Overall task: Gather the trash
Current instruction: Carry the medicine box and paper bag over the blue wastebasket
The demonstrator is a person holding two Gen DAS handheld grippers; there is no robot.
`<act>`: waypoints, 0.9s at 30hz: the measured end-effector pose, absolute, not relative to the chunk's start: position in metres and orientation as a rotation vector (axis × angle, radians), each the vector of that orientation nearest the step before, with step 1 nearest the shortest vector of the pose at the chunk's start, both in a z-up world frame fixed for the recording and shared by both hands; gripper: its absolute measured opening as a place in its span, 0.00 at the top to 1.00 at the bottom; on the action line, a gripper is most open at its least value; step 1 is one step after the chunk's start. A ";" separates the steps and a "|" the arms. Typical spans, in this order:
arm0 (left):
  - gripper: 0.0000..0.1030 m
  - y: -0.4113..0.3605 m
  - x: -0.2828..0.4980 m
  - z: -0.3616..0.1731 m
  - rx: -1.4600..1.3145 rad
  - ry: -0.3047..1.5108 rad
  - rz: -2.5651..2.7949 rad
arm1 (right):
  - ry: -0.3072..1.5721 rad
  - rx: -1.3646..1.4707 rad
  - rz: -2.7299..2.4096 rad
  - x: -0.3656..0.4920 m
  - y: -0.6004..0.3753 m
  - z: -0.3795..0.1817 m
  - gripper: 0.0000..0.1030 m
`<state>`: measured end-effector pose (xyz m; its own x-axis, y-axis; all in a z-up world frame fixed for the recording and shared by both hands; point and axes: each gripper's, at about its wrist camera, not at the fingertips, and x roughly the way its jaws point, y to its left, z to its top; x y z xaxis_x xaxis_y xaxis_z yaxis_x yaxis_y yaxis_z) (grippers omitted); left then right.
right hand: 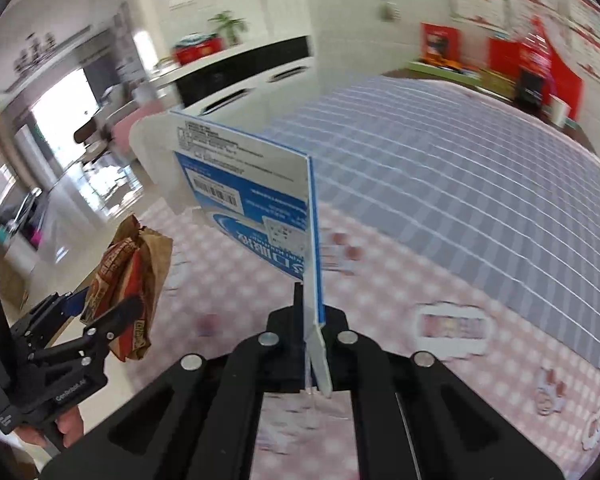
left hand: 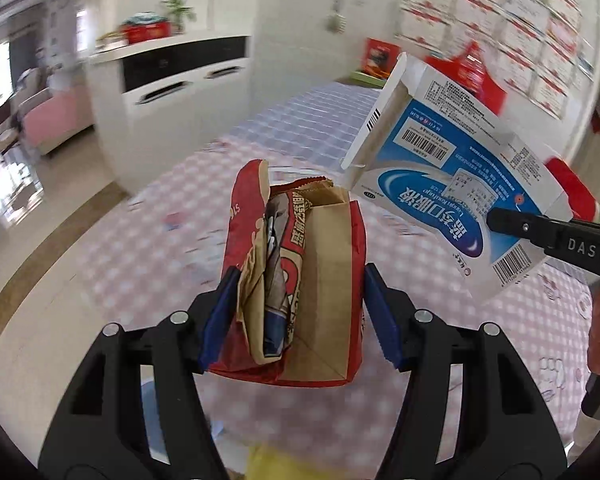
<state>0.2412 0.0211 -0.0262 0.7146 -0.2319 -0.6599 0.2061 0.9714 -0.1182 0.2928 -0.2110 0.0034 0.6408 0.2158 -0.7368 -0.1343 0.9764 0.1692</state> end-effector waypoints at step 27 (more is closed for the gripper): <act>0.40 0.293 0.115 -0.049 -0.257 0.733 0.351 | 0.928 -0.210 0.741 0.260 0.141 -0.023 0.97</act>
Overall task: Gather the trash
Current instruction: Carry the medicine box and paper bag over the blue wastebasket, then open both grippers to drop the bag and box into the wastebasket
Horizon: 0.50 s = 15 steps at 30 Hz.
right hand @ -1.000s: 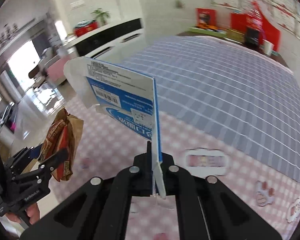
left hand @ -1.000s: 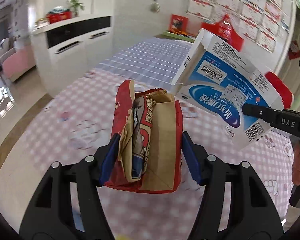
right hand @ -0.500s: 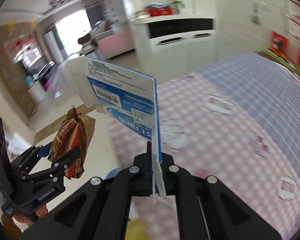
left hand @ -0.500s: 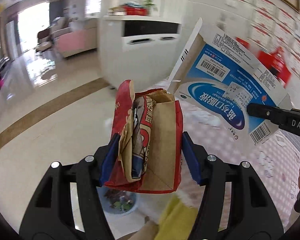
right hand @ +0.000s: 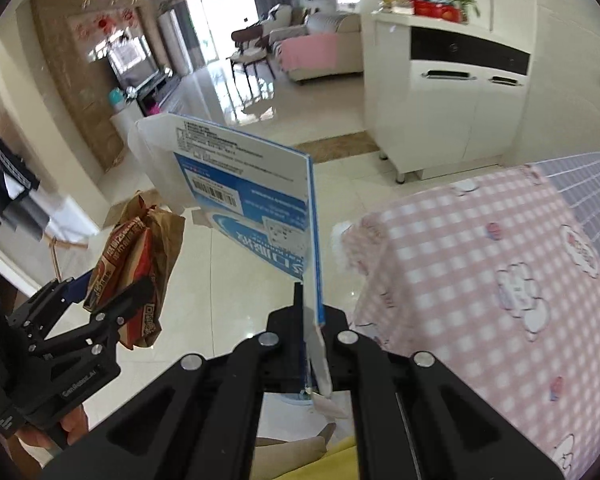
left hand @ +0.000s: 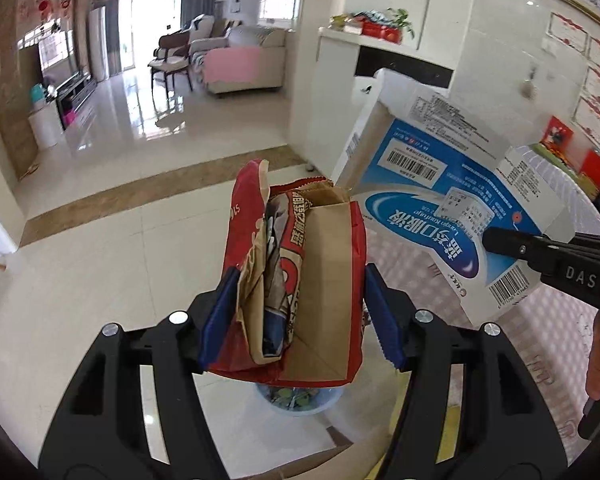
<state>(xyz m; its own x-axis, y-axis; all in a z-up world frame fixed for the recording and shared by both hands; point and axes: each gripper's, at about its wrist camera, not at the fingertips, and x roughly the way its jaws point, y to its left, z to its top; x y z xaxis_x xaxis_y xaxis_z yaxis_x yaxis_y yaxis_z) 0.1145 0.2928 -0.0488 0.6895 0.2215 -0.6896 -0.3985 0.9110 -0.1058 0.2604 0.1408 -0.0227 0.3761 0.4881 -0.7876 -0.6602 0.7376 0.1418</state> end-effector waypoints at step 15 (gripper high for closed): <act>0.27 0.310 0.129 -0.119 -0.312 0.897 0.323 | 1.060 -0.283 0.719 0.267 0.176 -0.087 0.97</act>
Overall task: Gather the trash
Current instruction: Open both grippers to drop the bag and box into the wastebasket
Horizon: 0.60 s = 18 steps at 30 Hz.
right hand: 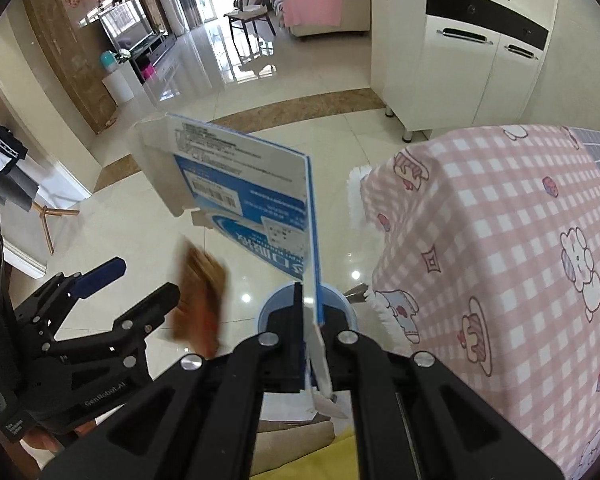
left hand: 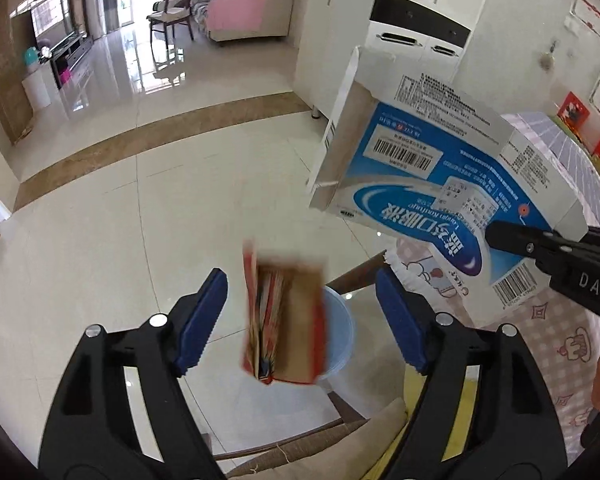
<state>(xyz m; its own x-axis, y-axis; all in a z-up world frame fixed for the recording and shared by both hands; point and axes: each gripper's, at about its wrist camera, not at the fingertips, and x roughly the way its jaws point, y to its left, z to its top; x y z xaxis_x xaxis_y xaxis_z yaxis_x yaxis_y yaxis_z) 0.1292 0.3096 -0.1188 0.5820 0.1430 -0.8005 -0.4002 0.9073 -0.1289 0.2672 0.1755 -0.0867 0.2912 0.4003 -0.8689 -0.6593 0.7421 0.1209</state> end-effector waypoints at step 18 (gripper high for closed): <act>0.26 0.339 0.107 -0.142 -0.382 0.960 0.413 | 1.114 -0.431 0.677 0.261 0.200 -0.130 0.23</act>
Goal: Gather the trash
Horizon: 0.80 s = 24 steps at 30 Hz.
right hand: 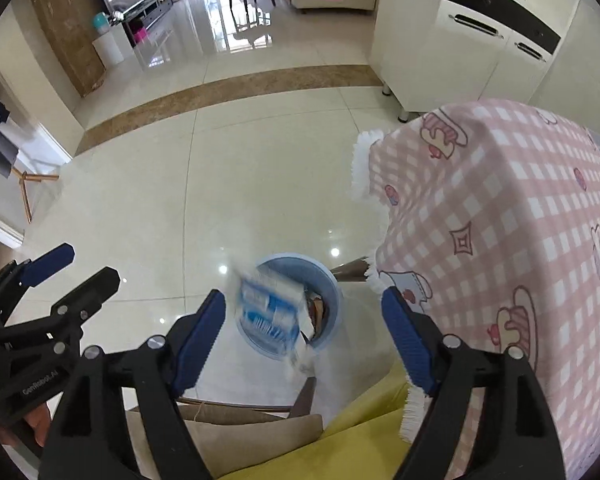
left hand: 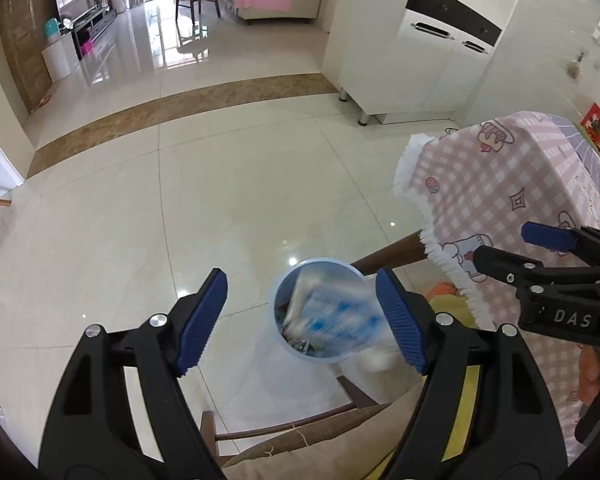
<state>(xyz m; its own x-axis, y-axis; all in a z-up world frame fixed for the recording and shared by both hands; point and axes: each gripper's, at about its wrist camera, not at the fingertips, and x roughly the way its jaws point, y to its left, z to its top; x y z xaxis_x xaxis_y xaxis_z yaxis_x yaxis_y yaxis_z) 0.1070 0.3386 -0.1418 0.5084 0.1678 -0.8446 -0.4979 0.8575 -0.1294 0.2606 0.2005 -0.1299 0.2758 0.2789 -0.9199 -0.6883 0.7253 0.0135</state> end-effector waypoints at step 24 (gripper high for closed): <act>0.24 0.245 0.091 -0.096 -0.272 0.848 0.305 | 0.915 -0.267 0.654 0.215 0.094 -0.067 0.23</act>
<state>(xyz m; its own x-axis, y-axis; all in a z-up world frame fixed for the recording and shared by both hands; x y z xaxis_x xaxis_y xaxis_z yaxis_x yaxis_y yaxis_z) 0.0911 0.2451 -0.0964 0.6228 0.1544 -0.7670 -0.3688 0.9225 -0.1137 0.2154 0.0943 -0.0674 0.4351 0.4091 -0.8021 -0.6270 0.7770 0.0561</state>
